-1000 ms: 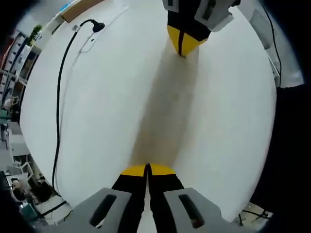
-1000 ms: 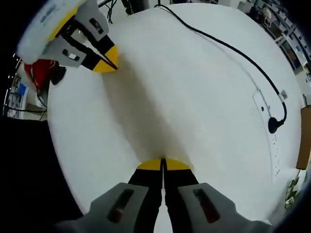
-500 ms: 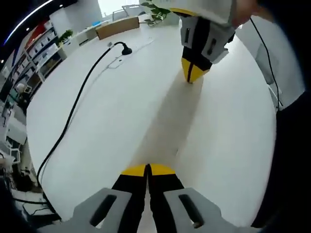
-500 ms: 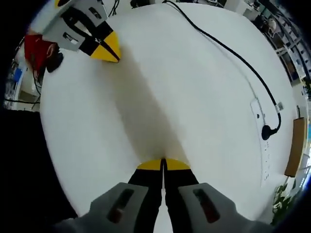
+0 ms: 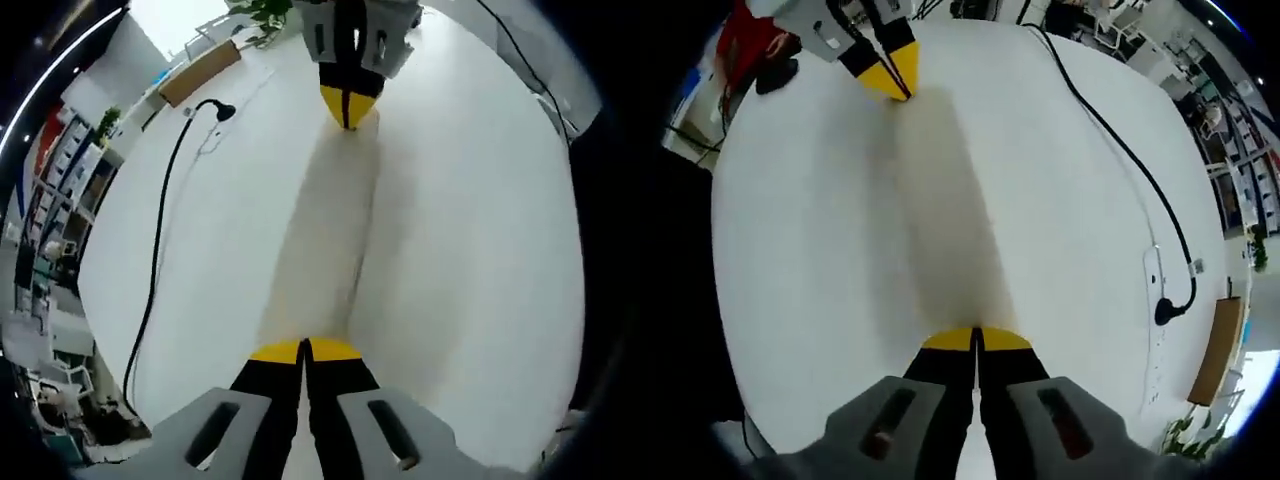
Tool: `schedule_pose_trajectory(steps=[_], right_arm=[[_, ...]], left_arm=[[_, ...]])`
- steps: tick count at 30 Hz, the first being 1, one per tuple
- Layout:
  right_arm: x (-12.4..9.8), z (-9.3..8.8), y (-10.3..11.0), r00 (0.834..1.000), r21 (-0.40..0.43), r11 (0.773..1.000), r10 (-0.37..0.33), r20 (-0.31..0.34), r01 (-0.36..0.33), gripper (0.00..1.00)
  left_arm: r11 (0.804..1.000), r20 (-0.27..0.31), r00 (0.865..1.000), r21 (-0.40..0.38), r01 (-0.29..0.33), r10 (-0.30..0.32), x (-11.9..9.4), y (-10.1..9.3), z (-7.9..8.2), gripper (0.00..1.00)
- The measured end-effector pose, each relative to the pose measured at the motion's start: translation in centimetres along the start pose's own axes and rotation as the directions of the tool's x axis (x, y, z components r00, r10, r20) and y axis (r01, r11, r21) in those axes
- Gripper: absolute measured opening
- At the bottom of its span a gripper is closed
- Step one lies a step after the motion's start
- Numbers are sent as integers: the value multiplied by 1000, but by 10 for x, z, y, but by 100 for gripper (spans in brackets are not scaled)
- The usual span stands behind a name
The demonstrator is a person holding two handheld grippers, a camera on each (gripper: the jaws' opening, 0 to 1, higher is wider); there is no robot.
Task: Arrange the utensils inside the cutlery case until each visible utensil rests in its matching compartment.
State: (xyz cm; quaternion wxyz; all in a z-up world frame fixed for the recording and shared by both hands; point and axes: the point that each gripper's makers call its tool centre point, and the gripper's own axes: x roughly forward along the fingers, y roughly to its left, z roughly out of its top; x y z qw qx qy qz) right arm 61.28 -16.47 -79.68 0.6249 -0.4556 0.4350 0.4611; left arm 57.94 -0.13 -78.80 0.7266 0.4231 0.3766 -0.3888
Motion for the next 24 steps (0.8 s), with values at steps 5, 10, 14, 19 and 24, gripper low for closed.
schedule_pose_trajectory(steps=[5,10,14,19,24], right_arm=[[-1,0,0,1000,9,1000,20,24,-20,0],[-1,0,1,998,25,999,25,59,-26,0],[-1,0,1,997,84,996,29,74,-35,0],[-2,0,0,987,185,981,24,158,-53,0],[-2,0,1,986,146,989,10,168,-35,0]], left_arm=[[999,7,1000,-41,-2,2,-3,-4,-3,0],[1000,-7,1000,-19,-13,12,-3,-6,-5,0],[1000,-12,1000,-20,-9,9,-3,-5,-5,0],[998,3,1000,-58,-6,6,-3,-5,-6,0],[999,-12,1000,-52,-6,5,-2,-5,-6,0]])
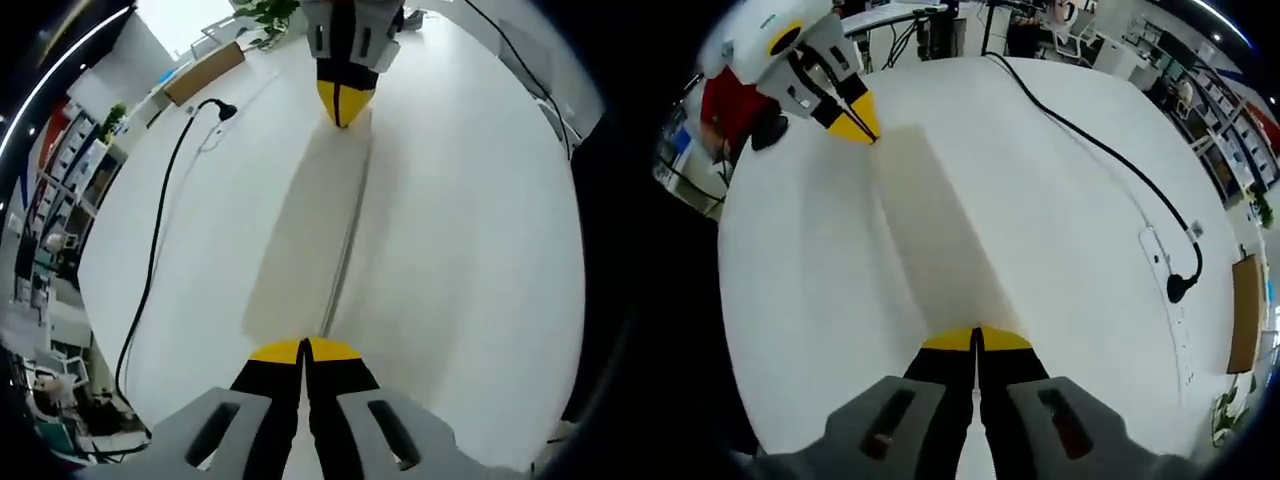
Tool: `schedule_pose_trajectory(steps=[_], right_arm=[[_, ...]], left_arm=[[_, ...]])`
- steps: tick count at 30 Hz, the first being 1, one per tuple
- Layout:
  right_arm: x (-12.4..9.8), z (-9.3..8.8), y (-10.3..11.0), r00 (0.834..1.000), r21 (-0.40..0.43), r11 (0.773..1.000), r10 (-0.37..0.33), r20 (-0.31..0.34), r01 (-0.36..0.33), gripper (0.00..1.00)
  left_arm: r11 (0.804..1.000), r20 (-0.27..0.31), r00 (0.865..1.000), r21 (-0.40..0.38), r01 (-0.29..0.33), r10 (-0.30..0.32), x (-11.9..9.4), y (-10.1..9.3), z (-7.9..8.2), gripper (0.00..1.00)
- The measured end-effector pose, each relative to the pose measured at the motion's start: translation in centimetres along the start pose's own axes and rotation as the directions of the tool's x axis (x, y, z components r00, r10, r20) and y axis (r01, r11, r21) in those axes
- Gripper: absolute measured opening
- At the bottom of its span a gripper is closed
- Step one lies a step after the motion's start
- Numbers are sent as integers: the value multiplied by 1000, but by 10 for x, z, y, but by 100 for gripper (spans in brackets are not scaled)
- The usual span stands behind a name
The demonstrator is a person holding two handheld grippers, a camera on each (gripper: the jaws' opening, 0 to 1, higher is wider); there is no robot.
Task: Arrange the utensils inside the cutlery case until each visible utensil rests in its matching compartment.
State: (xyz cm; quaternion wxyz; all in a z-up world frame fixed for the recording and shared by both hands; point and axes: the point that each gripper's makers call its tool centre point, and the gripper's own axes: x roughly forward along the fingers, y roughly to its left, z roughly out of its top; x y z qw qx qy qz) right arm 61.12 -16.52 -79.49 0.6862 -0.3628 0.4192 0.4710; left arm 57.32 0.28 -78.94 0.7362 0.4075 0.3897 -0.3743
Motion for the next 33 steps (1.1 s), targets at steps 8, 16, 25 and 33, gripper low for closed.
schedule_pose_trajectory(steps=[8,16,25,33], right_arm=[[0,1,-1,1000,11,1000,-7,16,7,0],[0,1,-1,999,5,1000,-31,-31,31,0],[0,3,-1,997,-17,997,-75,0,75,0],[-21,24,-11,990,-61,996,-62,130,71,1]], left_arm=[[1000,-1,1000,-22,7,-7,0,-1,0,1],[999,-1,999,-28,-44,44,-1,-3,-1,0],[993,-1,993,0,-118,118,-2,-1,0,1],[981,143,972,18,-192,188,-9,-9,16,17]])
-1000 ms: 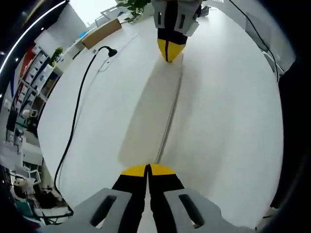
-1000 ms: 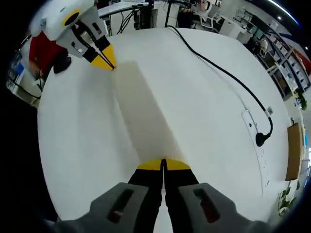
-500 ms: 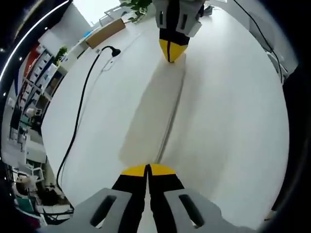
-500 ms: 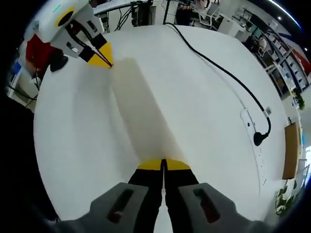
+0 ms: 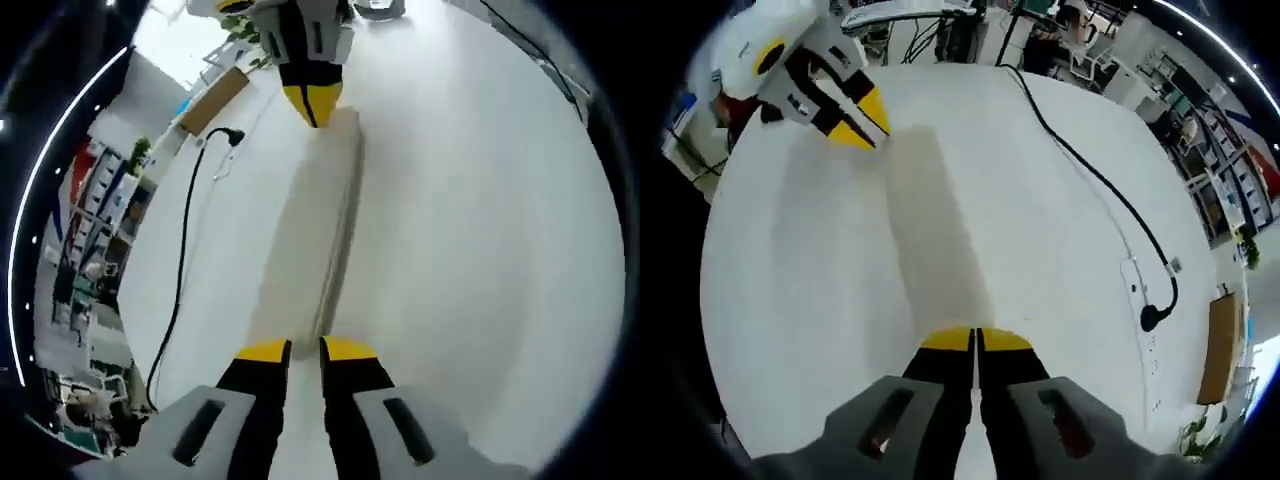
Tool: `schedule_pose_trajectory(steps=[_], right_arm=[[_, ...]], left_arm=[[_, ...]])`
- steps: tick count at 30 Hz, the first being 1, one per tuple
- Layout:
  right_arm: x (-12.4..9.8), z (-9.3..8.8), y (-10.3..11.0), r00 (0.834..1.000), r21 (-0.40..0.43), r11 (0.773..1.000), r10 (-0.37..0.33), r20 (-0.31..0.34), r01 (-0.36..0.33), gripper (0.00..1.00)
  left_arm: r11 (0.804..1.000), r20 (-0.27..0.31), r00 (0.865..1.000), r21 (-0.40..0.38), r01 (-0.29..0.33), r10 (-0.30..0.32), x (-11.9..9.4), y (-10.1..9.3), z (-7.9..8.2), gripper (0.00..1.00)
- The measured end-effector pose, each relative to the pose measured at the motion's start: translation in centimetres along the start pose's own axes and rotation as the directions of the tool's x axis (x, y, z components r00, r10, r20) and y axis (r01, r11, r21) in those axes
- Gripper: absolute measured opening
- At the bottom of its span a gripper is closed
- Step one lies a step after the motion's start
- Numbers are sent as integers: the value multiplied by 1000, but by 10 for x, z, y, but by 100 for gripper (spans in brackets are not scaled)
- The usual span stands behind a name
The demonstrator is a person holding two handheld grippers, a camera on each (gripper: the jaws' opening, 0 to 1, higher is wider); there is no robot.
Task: Arrange the utensils inside the cutlery case until each visible utensil rests in its matching compartment.
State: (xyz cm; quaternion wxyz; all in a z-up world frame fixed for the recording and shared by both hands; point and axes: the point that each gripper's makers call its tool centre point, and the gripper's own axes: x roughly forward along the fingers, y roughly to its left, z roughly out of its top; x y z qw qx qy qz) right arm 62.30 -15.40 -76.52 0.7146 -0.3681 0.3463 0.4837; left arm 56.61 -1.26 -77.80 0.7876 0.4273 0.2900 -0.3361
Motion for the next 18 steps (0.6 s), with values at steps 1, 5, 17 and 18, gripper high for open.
schedule_pose_trajectory(steps=[1,5,17,18], right_arm=[[-3,1,2,1000,48,999,13,9,-13,6],[-9,6,-3,998,0,1000,-1,59,1,47],[12,-16,13,989,-137,981,144,18,-140,91],[15,-18,15,988,-140,979,153,12,-150,92]], left_arm=[[1000,-7,1000,3,-21,21,-3,8,-1,17],[984,72,995,-168,-63,76,-11,39,14,31],[979,152,976,-107,171,-154,32,8,55,98],[980,157,975,-95,172,-156,34,8,57,98]])
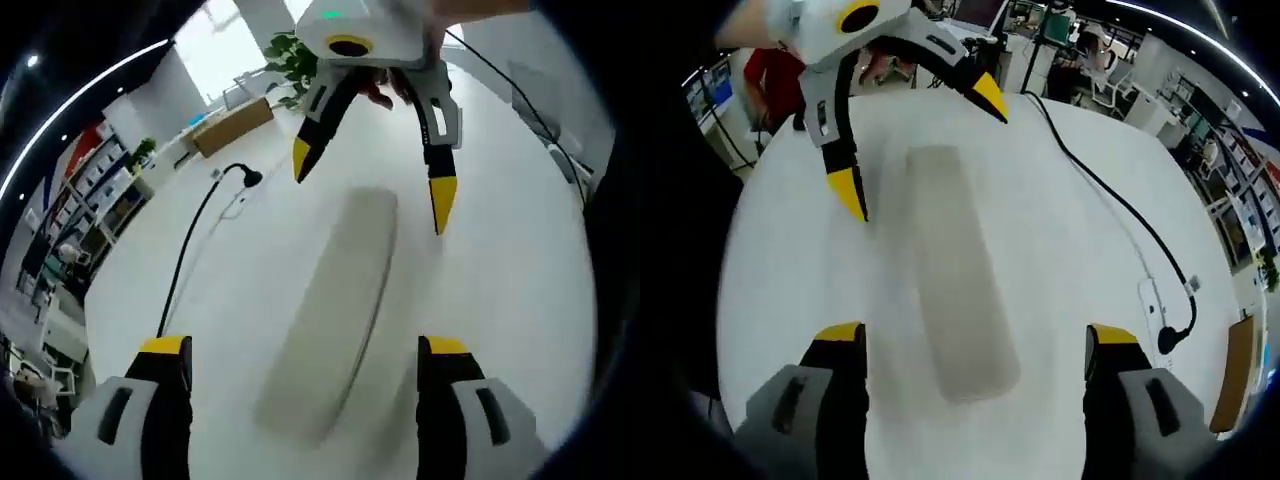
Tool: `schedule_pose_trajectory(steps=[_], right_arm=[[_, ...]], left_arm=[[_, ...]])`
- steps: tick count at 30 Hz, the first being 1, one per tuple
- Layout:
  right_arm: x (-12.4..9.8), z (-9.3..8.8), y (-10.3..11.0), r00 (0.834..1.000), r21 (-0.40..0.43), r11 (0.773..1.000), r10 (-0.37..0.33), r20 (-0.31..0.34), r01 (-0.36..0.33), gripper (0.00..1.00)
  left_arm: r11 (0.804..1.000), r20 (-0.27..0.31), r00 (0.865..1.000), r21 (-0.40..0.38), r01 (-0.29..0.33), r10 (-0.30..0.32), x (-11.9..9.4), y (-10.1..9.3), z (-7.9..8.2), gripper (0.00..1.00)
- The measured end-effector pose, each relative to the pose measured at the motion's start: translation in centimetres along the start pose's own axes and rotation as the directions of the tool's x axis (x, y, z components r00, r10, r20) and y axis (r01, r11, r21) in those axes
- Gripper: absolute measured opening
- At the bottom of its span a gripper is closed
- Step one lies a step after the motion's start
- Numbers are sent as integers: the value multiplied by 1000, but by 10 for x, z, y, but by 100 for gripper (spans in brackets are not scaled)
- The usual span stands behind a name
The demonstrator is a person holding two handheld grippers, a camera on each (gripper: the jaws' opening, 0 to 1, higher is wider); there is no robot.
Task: Arrange the utensils inside the cutlery case until each visible utensil rests in its matching compartment.
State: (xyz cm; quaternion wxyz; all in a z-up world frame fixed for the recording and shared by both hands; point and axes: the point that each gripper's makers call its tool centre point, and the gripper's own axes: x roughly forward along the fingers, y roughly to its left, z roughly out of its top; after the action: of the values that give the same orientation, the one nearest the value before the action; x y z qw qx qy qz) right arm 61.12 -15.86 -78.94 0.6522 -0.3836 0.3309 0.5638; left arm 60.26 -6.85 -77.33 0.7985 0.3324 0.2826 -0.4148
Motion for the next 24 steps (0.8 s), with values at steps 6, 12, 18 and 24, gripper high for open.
schedule_pose_trajectory(steps=[6,12,18,24], right_arm=[[10,4,3,999,30,999,39,10,-39,89],[17,13,6,997,32,997,66,32,-67,76],[22,18,9,996,14,996,82,37,-83,75],[24,14,15,994,-2,994,106,20,-106,69]], left_arm=[[999,-37,999,12,32,-31,15,-4,-14,94],[997,-38,997,23,70,-69,20,-10,-23,93],[998,-13,998,5,69,-69,20,-7,-24,86],[994,-13,994,-41,106,-106,21,-14,-25,74]])
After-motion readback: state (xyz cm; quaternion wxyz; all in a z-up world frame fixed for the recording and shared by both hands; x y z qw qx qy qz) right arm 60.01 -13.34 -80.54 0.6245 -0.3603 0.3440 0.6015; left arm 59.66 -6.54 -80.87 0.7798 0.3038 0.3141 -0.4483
